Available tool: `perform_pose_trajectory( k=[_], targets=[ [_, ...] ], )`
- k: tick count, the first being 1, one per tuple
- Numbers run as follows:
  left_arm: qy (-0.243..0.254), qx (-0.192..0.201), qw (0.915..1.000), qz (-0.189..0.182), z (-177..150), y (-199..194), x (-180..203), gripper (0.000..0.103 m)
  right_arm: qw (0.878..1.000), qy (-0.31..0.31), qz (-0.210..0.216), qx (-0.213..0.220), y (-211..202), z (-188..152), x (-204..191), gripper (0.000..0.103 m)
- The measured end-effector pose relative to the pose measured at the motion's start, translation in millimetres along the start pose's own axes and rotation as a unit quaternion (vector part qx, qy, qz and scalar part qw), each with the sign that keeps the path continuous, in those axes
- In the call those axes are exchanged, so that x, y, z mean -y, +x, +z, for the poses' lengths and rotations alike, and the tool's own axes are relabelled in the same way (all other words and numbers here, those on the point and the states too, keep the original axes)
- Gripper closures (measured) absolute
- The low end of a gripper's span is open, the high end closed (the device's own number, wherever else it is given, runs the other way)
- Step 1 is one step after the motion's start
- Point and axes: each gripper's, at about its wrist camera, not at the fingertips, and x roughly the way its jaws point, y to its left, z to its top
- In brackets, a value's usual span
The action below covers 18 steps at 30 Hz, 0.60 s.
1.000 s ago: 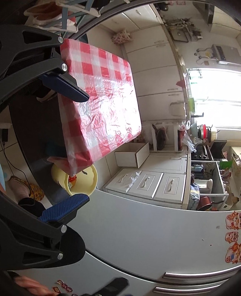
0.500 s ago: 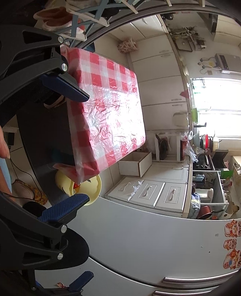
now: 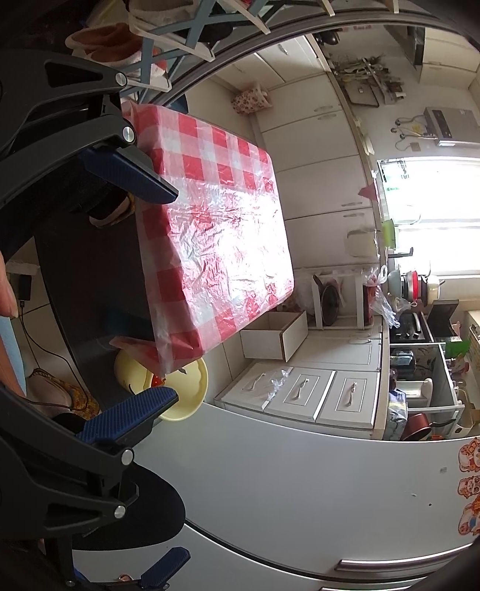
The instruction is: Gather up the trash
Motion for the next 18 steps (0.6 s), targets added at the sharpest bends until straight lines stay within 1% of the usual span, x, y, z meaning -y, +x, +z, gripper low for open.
perform_pose_trajectory(
  k=[11, 18],
  targets=[
    [0.000, -0.004, 0.9999, 0.009, -1.1, 2.1, -1.1, 0.008, 1.000, 0.005, 0.002, -0.007, 0.0, 0.9, 2.1, 0.007],
    [-0.008, -0.005, 0.9999, 0.013, -1.0, 0.2, -5.8, 0.008, 1.000, 0.004, 0.002, -0.009, 0.5, 0.8, 1.9, 0.007]
  ],
)
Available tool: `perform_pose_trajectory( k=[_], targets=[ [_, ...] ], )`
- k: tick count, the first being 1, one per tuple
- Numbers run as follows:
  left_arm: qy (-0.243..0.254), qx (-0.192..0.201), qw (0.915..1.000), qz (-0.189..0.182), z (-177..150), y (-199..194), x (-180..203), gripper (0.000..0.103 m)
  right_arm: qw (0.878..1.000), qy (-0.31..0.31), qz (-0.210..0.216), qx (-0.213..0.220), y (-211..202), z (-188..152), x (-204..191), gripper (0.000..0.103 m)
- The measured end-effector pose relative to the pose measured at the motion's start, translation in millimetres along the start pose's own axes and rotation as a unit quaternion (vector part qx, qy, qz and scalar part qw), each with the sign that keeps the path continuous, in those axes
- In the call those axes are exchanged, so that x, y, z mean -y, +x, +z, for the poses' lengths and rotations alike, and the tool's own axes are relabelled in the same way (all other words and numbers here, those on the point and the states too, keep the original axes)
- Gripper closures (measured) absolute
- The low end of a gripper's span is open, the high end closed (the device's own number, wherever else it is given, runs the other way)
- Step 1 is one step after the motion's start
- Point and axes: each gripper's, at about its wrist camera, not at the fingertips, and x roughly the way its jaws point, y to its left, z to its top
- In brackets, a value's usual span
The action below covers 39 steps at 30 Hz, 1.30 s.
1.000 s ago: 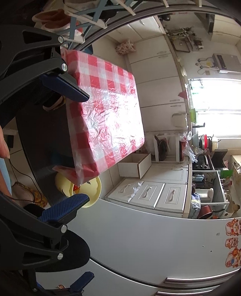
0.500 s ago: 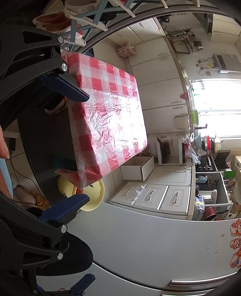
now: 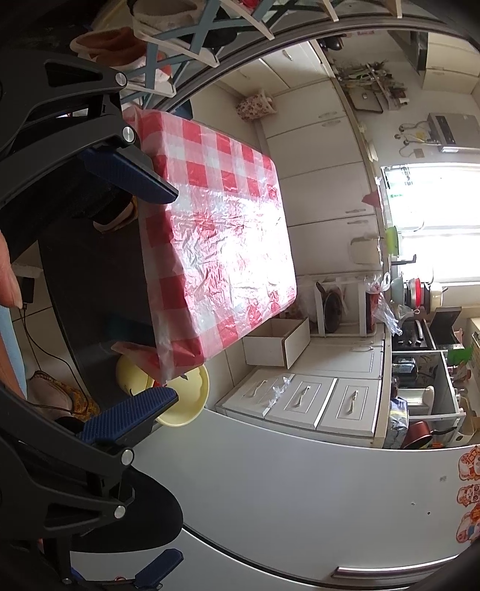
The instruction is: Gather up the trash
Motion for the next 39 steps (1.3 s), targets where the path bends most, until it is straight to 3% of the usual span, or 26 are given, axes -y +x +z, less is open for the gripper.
perform_pose_trajectory(
  k=[29, 35, 39],
  targets=[
    [0.000, -0.008, 1.0000, 0.002, -3.8, 1.4, -2.7, 0.008, 1.000, -0.003, 0.007, -0.008, 0.8, -5.4, 1.0, 0.007],
    [0.006, -0.005, 0.9997, -0.024, -8.7, -0.4, -3.6, 0.008, 1.000, -0.006, 0.011, -0.008, 0.9, -8.2, 1.0, 0.007],
    [0.014, 0.015, 0.9998, 0.004, -8.6, -5.4, -2.7, 0.008, 1.000, -0.008, 0.013, -0.007, 0.5, -7.8, 0.8, 0.007]
  ],
)
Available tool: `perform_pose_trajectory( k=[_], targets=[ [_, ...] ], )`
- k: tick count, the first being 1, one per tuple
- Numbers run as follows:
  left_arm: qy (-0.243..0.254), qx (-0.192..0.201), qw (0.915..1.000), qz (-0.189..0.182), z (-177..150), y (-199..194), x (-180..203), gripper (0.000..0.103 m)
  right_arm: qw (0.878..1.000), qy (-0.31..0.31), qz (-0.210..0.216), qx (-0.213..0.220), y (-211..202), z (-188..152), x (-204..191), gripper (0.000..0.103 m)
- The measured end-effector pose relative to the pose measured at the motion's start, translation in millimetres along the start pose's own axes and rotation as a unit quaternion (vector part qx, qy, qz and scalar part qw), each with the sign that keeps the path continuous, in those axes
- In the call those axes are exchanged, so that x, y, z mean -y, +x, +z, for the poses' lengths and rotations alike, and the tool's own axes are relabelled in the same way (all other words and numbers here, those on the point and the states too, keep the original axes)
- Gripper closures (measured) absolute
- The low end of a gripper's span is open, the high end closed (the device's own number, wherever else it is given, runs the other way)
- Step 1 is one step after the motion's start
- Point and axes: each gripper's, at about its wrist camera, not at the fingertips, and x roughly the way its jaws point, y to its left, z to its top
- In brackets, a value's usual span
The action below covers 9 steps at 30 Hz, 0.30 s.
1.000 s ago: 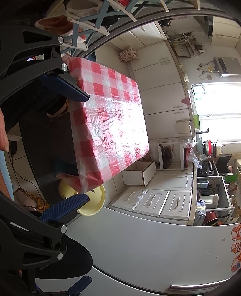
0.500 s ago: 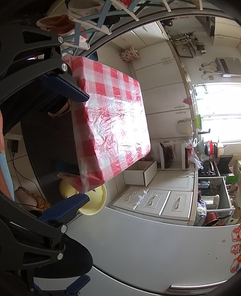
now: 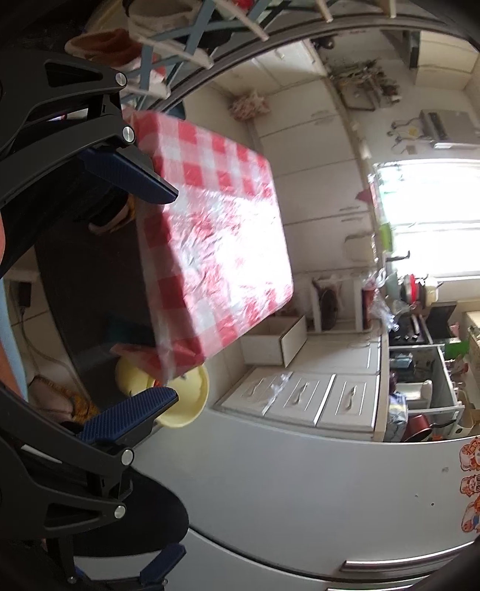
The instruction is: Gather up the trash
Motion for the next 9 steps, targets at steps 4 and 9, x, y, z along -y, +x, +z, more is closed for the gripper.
perform_pose_trajectory(
  k=[4, 9],
  targets=[
    [-0.006, -0.015, 0.9999, -0.001, 0.5, 6.0, -2.5, 0.008, 1.000, -0.001, 0.001, 0.000, -0.1, -0.6, -0.1, 0.007],
    [-0.021, -0.033, 0.9992, 0.000, -0.4, 13.7, -8.3, 0.008, 1.000, -0.003, 0.004, -0.002, -0.1, -0.8, 0.1, 0.007]
  ],
)
